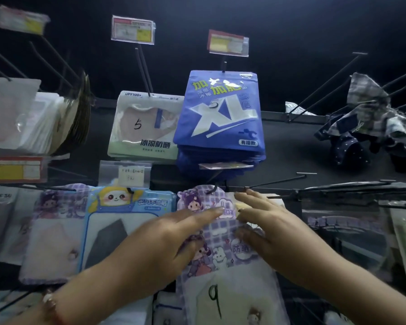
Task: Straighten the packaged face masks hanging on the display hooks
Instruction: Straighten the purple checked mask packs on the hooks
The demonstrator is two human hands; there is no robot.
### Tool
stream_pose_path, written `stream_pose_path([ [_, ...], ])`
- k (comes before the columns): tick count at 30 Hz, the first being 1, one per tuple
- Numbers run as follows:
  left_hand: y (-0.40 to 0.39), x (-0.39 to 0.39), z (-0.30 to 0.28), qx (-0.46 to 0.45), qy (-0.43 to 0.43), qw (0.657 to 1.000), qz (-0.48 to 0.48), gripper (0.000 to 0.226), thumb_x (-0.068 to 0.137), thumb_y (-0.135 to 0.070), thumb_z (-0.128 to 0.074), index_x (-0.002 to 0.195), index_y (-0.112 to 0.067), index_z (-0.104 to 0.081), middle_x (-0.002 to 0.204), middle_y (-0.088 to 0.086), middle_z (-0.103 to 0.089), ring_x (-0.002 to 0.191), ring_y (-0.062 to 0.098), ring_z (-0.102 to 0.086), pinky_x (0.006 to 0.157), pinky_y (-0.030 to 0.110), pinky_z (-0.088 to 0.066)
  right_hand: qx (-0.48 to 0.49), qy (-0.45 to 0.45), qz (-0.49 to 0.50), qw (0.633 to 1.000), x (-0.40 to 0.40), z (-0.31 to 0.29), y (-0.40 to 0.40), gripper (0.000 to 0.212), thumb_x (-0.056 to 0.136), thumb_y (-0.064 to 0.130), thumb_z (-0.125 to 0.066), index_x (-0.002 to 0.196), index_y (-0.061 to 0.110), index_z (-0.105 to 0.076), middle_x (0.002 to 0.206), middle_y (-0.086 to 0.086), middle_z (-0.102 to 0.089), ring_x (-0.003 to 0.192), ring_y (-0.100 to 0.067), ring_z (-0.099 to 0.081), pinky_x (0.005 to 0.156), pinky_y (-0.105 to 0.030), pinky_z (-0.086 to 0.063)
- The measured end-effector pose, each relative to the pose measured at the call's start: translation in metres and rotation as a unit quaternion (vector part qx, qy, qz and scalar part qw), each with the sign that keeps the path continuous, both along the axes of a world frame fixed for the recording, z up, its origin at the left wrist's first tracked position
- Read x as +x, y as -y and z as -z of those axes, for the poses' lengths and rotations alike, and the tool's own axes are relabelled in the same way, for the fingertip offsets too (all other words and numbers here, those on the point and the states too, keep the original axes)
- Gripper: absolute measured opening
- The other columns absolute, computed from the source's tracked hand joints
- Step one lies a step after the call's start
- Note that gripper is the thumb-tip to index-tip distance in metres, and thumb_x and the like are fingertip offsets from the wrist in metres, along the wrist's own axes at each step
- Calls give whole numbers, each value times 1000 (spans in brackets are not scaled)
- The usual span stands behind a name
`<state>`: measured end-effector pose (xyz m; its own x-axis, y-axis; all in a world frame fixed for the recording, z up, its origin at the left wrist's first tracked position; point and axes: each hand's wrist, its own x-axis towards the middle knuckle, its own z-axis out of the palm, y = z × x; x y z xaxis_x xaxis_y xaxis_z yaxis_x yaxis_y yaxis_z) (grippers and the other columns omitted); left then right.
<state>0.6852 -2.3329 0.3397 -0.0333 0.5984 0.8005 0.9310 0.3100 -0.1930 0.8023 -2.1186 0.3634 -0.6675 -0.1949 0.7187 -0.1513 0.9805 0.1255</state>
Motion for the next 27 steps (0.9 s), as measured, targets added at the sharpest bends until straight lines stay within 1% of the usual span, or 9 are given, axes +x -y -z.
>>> stream_pose_path([
  [2,-4,-4,3,13,0,999,39,63,101,-31,-54,141,-69,-25,120,-27,-57,103,-8,-53,80,13,-44,3,-27,-21,999,2,3,-3,22,96,44,-53,109,30,-65,154,21,-29,136,15,-6,105,-3,-8],
  [4,-8,-5,5,26,-17,999,44,53,101,-29,-52,144,-57,-37,105,-24,-59,91,-6,-54,73,14,-44,7,-56,-26,998,2,8,-4,21,95,42,-55,108,29,-66,150,21,-36,129,18,-8,98,1,-2],
  [8,-11,-3,2,47,-44,997,45,43,101,-27,-46,142,-35,-52,97,-13,-63,86,4,-59,69,29,-50,8,-126,3,992,1,20,-5,33,96,41,-49,121,26,-64,141,9,-53,133,1,-31,105,-17,-14],
  [10,-11,0,-1,49,-58,996,42,42,99,-25,-46,140,-33,-55,99,-11,-64,88,5,-60,70,27,-50,-6,-130,15,991,1,24,-6,44,93,41,-45,130,23,-61,142,6,-53,138,-9,-37,107,-21,-13],
  [16,-12,4,-5,53,-60,997,20,44,97,-19,-50,138,-33,-58,101,-13,-62,91,2,-59,74,21,-49,-33,-110,17,993,3,27,-9,56,91,48,-38,142,27,-49,151,11,-43,144,-6,-26,108,-16,-13],
  [20,-13,5,-8,79,-62,995,12,43,95,-15,-55,135,-30,-62,103,-13,-63,93,4,-61,77,23,-51,-45,-92,11,995,8,32,-1,74,87,53,-31,155,30,-16,159,20,-14,146,3,0,104,-5,9],
  [22,-14,6,-11,101,-55,993,11,41,97,-21,-54,136,-30,-60,101,-13,-62,92,5,-61,76,24,-50,-52,-102,21,993,11,39,4,76,87,51,-35,156,25,-15,161,14,-14,148,-2,-3,112,-13,2],
  [24,-16,7,-14,113,-57,992,12,40,98,-24,-52,137,-28,-59,99,-12,-60,90,5,-60,74,23,-49,-57,-124,23,990,10,50,8,77,84,46,-43,153,16,-29,159,3,-28,148,-14,-20,118,-29,-17],
  [27,-19,8,-23,121,-64,990,17,39,98,-21,-53,135,-22,-61,99,-9,-62,91,7,-61,76,26,-51,-40,-121,10,992,4,58,14,77,79,43,-48,149,11,-38,155,-4,-37,145,-21,-29,115,-32,-23],
])
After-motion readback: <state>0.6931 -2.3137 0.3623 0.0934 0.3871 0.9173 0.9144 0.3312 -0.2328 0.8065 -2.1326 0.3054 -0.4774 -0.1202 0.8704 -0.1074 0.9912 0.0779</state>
